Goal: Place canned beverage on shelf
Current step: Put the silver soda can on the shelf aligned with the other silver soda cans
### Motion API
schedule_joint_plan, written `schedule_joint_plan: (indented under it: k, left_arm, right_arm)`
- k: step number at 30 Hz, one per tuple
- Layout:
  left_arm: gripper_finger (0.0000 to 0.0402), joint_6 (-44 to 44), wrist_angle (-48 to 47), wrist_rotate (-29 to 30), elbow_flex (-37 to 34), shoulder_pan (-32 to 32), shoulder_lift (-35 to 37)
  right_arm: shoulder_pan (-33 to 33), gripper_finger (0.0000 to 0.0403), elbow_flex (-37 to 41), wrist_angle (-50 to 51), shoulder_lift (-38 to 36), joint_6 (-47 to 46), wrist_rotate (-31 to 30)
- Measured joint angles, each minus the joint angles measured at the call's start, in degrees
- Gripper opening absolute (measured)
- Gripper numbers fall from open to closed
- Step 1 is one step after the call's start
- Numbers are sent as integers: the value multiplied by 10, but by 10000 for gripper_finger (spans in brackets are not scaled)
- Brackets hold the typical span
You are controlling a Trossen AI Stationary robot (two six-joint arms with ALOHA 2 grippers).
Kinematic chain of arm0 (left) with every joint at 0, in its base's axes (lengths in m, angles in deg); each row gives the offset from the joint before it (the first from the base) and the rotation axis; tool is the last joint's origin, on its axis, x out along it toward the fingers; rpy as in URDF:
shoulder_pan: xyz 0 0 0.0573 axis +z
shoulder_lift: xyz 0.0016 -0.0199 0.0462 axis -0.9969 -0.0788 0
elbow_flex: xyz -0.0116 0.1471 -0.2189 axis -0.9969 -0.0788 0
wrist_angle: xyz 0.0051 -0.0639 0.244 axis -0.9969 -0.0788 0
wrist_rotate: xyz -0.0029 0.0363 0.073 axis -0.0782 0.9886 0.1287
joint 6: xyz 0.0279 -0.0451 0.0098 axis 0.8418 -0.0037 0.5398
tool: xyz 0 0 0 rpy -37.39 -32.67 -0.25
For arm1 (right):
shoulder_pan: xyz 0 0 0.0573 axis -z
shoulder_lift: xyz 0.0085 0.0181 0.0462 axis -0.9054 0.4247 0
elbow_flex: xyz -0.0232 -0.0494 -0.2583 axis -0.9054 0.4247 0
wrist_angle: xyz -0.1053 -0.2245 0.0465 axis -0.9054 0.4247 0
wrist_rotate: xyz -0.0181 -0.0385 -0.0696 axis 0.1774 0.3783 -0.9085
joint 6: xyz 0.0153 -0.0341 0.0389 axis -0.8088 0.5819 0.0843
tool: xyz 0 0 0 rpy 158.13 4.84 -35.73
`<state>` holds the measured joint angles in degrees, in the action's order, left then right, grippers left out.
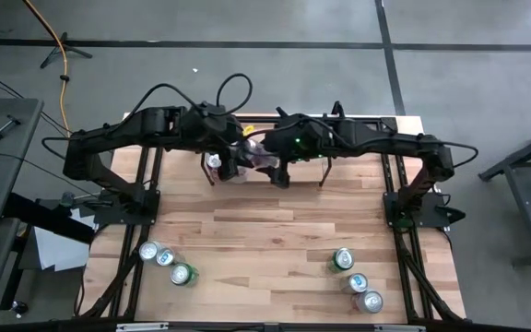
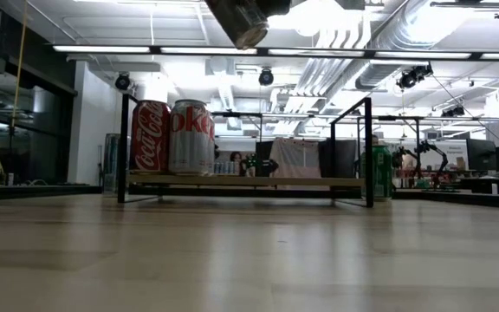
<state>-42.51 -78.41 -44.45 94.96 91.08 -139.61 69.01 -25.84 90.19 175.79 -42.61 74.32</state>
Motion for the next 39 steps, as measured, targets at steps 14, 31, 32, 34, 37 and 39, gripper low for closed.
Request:
schedule_joint_plan:
  k: [14, 31, 32, 34, 37, 39]
  left_arm:
    - [165, 12, 12, -3, 0, 0, 1]
    - [247, -54, -91, 24, -14, -3, 44]
    - [246, -57, -80, 25, -26, -6, 56]
    - [246, -59, -39, 26, -64, -12, 87]
    - [246, -82, 47, 33, -154, -21, 153]
    - [246, -103, 116, 34, -230, -25, 208]
  right_arm:
    - [0, 276, 0, -23, 5, -5, 11]
    - [14, 276, 0, 75, -4, -11, 13]
    - [15, 276, 0, 81, -4, -13, 13]
    - [15, 276, 0, 94, -4, -23, 13]
    - [15, 276, 0, 108, -4, -36, 16]
    - [14, 276, 0, 121, -7, -41, 18]
